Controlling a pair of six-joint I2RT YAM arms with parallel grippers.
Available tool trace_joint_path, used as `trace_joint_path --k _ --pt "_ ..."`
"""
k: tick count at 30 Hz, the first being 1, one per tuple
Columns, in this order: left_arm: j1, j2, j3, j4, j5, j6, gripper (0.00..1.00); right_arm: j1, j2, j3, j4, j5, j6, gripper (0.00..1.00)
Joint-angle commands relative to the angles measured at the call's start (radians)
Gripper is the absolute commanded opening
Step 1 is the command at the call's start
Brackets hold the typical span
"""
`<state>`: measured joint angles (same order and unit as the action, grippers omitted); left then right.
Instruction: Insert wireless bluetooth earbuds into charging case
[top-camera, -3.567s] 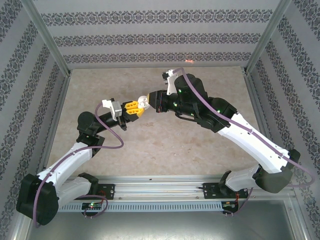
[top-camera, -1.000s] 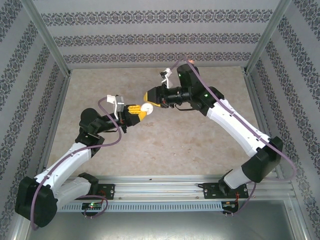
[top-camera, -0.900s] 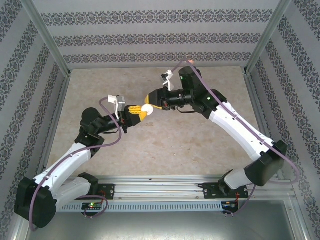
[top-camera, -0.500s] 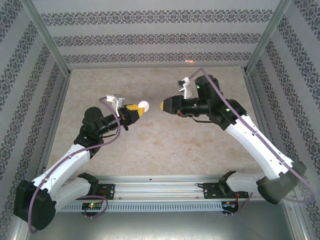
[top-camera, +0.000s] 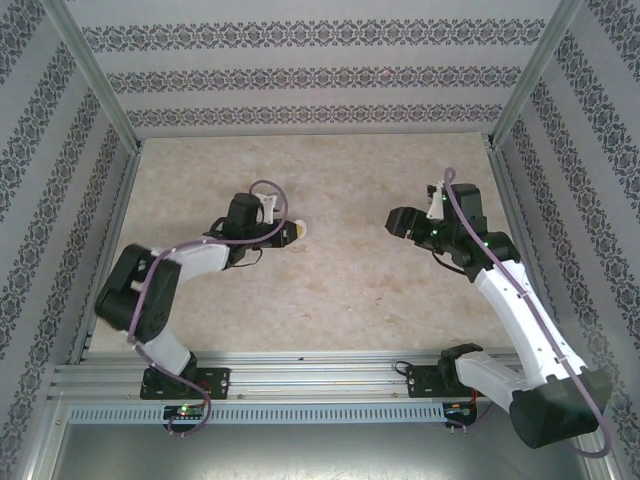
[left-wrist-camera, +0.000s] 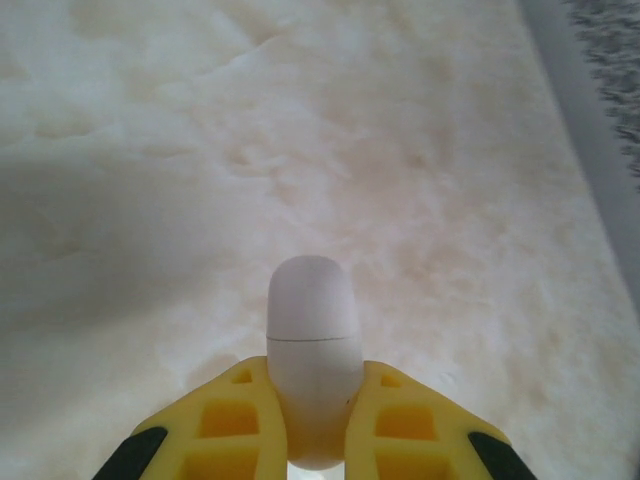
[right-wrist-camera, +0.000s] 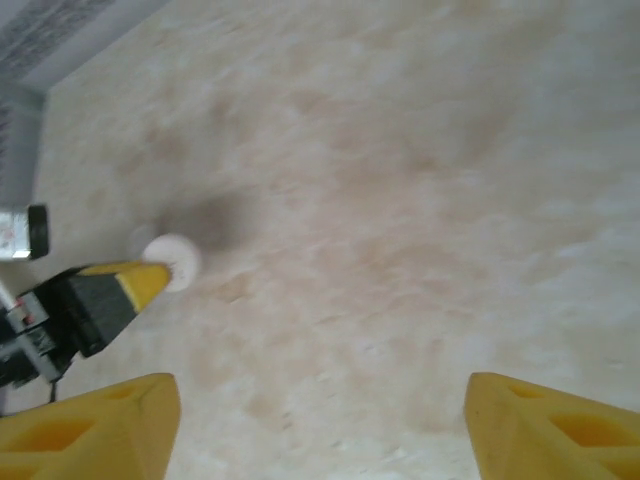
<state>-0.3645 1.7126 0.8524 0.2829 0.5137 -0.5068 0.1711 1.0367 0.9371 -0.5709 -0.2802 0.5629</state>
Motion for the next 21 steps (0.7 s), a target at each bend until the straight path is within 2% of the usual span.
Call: trace_joint_path --k 1,5,7,13,18,21 --pt "0.008 0.097 0.065 0.041 -0.087 -0.037 0.00 -0.084 -0.031 -0.097 0.143 0.101 -0.044 0.86" --pt "0.008 0.184 0.140 -0.022 -0.137 -0.023 0.13 -0.182 -0.037 -0.207 0.263 0.206 -0.093 0.98" --pt "0.008 0.187 0.160 -0.061 -0.159 -0.005 0.23 -0.199 -0.044 -0.223 0.287 0.245 -0.129 0.98" --pt "0.012 0.136 0.213 -0.236 -0.253 0.116 0.47 -0.196 -0.120 -0.303 0.425 0.385 -0.293 0.98" --pt "0.020 0.071 0.248 -0.344 -0.296 0.193 0.60 -0.197 -0.166 -0.409 0.538 0.445 -0.437 0.98" --pt "0.027 0.006 0.242 -0.374 -0.343 0.245 0.76 -0.198 -0.157 -0.472 0.622 0.452 -0.470 0.98"
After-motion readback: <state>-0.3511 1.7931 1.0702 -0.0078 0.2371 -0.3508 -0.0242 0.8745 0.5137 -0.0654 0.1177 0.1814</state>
